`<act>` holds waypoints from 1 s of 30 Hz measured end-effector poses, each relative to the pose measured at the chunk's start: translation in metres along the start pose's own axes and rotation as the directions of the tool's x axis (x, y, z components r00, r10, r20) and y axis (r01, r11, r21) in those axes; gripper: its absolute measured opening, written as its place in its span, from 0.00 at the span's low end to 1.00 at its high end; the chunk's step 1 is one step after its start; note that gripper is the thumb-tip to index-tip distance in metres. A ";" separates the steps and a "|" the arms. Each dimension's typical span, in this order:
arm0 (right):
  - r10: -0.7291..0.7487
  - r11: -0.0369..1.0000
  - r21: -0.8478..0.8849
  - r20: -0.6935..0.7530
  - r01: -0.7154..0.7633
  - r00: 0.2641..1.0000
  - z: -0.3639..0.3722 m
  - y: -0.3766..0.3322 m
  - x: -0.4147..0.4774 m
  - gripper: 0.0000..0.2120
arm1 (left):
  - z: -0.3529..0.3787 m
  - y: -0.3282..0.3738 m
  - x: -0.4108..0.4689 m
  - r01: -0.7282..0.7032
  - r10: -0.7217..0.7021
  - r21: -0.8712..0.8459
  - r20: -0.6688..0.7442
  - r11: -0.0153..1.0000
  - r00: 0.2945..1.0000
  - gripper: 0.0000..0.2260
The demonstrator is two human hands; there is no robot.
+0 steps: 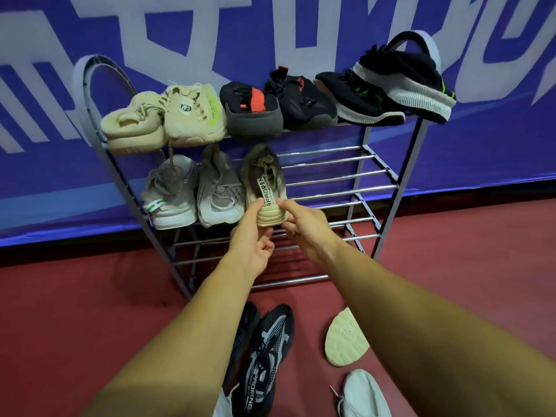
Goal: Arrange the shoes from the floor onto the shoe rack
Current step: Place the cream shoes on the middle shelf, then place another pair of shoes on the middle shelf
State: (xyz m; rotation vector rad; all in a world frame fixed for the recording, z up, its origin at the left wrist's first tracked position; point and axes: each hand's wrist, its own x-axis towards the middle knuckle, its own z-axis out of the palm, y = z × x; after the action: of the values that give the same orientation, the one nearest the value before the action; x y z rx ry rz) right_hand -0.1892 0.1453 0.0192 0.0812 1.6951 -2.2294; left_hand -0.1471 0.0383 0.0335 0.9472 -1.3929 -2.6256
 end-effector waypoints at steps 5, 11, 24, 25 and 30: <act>0.004 1.000 0.020 -0.046 -0.003 0.999 0.003 0.006 0.008 0.19 | -0.003 0.000 0.006 0.013 -0.013 0.031 0.001 0.999 1.000 0.14; -0.013 1.000 -0.008 -0.053 0.013 0.999 0.004 0.004 0.008 0.15 | -0.001 -0.002 0.008 0.026 -0.027 0.020 0.023 0.999 0.999 0.13; 0.109 0.983 -0.133 -0.109 -0.123 0.988 -0.046 -0.005 -0.049 0.07 | -0.026 -0.029 -0.016 0.002 -0.012 0.360 0.025 0.933 1.000 0.15; 0.129 0.973 -0.176 -0.124 -0.150 0.984 -0.053 -0.003 -0.053 0.08 | -0.025 -0.036 -0.018 0.004 -0.026 0.413 0.047 0.911 0.999 0.15; 0.239 0.911 -0.288 -0.215 -0.296 0.947 -0.102 0.020 -0.080 0.11 | -0.020 -0.069 -0.013 -0.070 -0.082 0.762 0.160 0.644 0.984 0.14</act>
State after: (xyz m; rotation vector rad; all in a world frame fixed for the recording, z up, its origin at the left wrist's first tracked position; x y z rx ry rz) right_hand -0.1243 0.2552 -0.0089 0.4176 1.9791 -1.7713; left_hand -0.1091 0.0688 -0.0211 0.7163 -2.6610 -2.1008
